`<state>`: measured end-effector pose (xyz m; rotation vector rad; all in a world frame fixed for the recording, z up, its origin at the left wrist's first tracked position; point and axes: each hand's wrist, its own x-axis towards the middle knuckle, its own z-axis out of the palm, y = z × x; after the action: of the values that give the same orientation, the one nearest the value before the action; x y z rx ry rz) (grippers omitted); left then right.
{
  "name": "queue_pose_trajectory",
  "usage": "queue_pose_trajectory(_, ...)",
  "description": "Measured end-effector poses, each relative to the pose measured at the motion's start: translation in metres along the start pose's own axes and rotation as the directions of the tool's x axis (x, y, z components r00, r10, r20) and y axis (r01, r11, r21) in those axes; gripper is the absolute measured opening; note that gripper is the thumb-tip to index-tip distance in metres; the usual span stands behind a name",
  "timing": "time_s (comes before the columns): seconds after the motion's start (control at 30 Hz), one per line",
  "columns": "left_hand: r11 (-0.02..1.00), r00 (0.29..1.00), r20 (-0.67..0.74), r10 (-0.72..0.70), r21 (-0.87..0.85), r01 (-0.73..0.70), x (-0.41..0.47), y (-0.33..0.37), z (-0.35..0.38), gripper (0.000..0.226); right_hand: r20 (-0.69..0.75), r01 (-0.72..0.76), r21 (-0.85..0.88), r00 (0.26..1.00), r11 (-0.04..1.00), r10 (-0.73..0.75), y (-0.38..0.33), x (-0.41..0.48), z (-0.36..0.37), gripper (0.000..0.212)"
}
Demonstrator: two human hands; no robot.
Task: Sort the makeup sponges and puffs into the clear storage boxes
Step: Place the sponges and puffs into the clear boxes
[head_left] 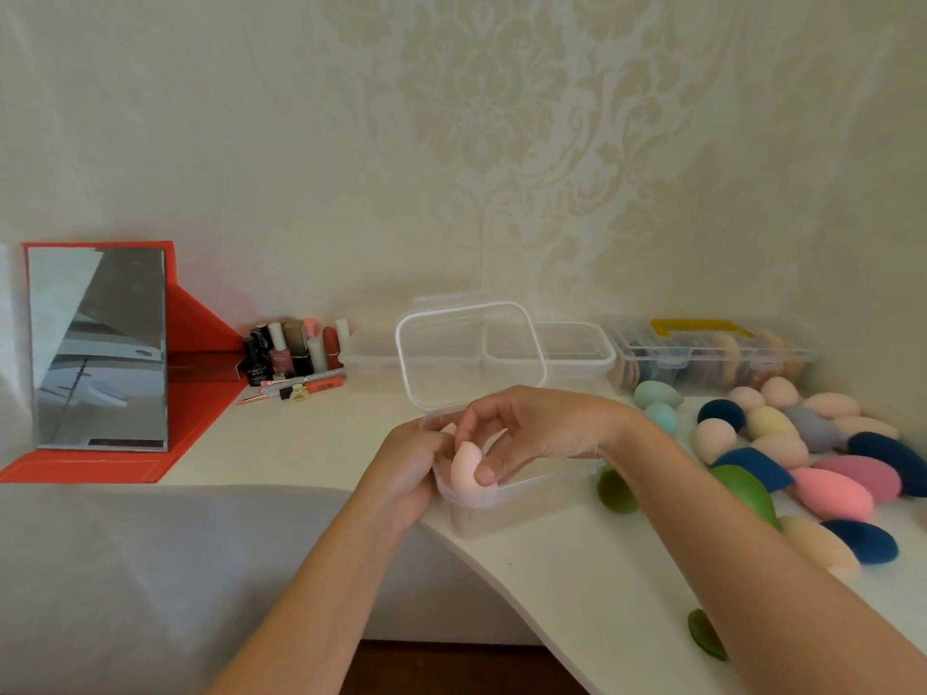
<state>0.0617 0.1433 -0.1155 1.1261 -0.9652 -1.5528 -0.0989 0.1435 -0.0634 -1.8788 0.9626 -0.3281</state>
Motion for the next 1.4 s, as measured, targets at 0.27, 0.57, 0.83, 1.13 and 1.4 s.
queue_pose_trajectory(0.27,0.998,0.999,-0.046,-0.003,-0.071,0.000,0.015,-0.003,0.008,0.051,-0.120,-0.088,-0.263,0.991,0.961,0.058,-0.002,0.001,0.005,0.021)
queue_pose_trajectory(0.57,0.996,0.998,0.010,0.058,-0.071,-0.058,0.020,-0.015,0.007,0.040,-0.096,-0.204,-0.251,0.978,0.946,0.185,-0.020,-0.003,0.015,0.003)
queue_pose_trajectory(0.83,0.993,0.987,0.117,0.113,-0.034,-0.109,0.018,-0.017,0.004,0.045,0.008,-0.163,-0.119,0.986,0.979,0.165,-0.018,-0.029,-0.015,0.029)
queue_pose_trajectory(1.13,0.991,0.984,0.118,0.130,-0.029,-0.128,0.019,-0.020,0.009,0.038,-0.622,-0.549,-0.322,0.737,0.771,0.264,0.031,-0.099,-0.048,0.035)
queue_pose_trajectory(1.4,0.992,0.984,0.124,0.130,-0.022,-0.128,0.017,-0.019,0.009,0.039,-0.586,-0.707,-0.396,0.686,0.586,0.431,0.056,-0.096,-0.043,0.050)
